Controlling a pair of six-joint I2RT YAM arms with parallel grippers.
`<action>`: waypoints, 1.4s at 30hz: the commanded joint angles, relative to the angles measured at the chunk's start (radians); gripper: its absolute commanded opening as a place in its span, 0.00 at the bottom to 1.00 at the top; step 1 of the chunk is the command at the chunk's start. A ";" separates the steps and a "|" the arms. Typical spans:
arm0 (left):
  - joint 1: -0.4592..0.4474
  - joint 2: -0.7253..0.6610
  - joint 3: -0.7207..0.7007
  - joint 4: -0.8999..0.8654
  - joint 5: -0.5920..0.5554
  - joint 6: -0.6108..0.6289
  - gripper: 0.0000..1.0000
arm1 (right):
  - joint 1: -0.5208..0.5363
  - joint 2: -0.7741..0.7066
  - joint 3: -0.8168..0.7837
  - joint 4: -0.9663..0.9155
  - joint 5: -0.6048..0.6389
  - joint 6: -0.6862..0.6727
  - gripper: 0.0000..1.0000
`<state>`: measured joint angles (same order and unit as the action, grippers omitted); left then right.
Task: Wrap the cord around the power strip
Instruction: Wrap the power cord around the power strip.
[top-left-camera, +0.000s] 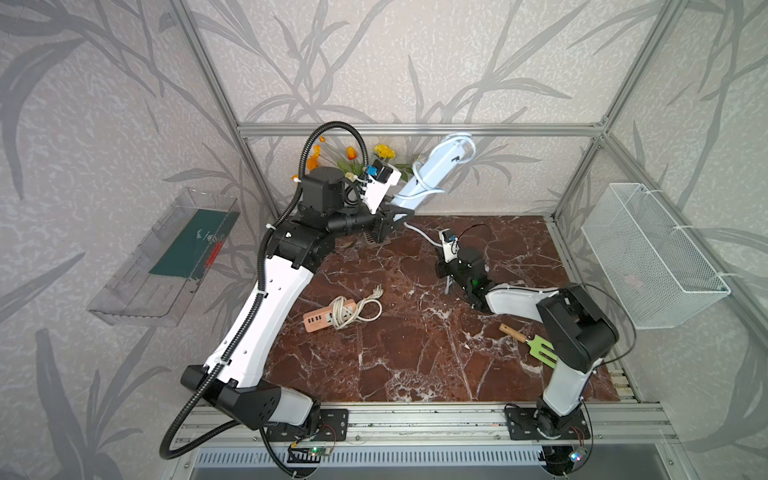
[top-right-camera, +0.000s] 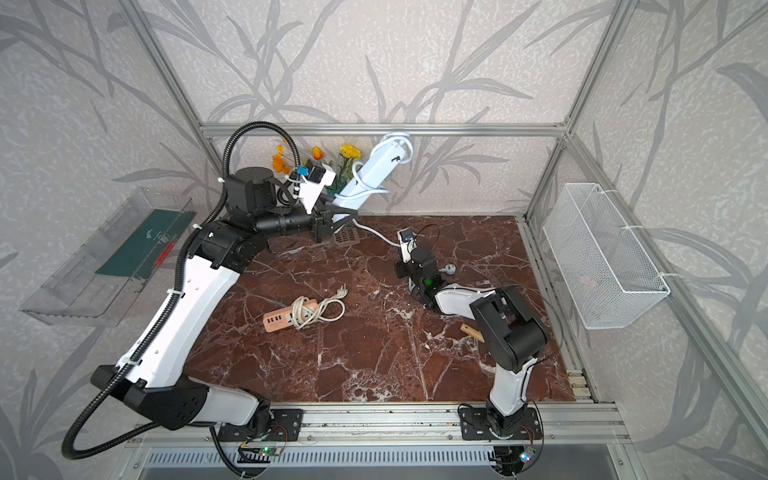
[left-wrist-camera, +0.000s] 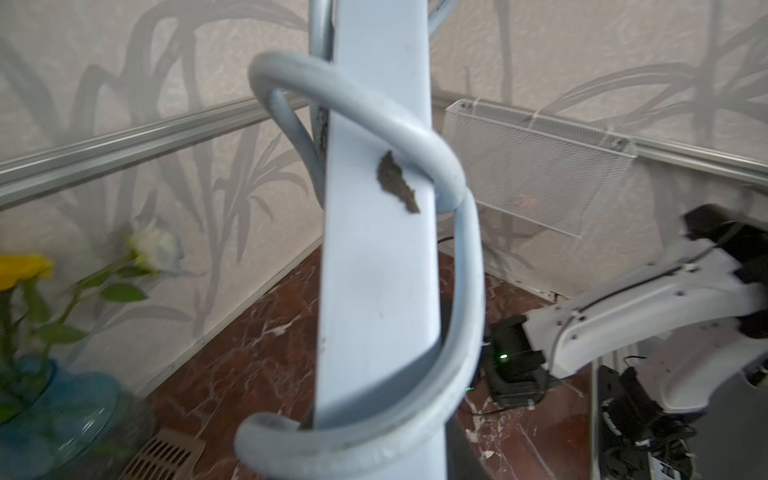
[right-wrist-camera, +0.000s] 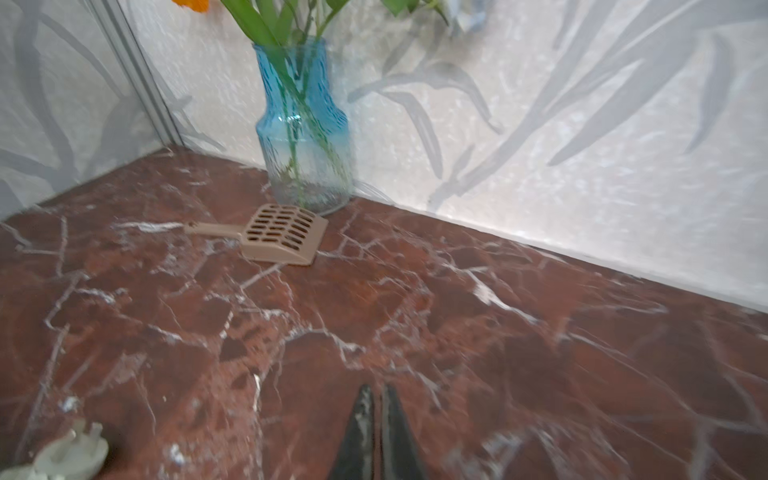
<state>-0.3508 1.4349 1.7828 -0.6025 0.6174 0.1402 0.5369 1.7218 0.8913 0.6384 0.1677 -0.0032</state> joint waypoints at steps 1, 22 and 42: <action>0.076 0.013 -0.018 -0.126 -0.243 0.065 0.00 | -0.019 -0.224 -0.055 -0.123 0.205 -0.193 0.00; -0.180 -0.020 -0.285 -0.401 0.269 0.433 0.00 | -0.209 -0.033 0.988 -0.675 -0.380 -0.585 0.00; -0.088 -0.086 -0.182 0.538 0.339 -0.144 0.00 | -0.195 0.174 0.382 -0.041 -0.404 0.103 0.16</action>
<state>-0.4202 1.4010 1.4891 -0.3012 0.8845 -0.0013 0.3214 1.8385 1.2743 0.4656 -0.3660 -0.0147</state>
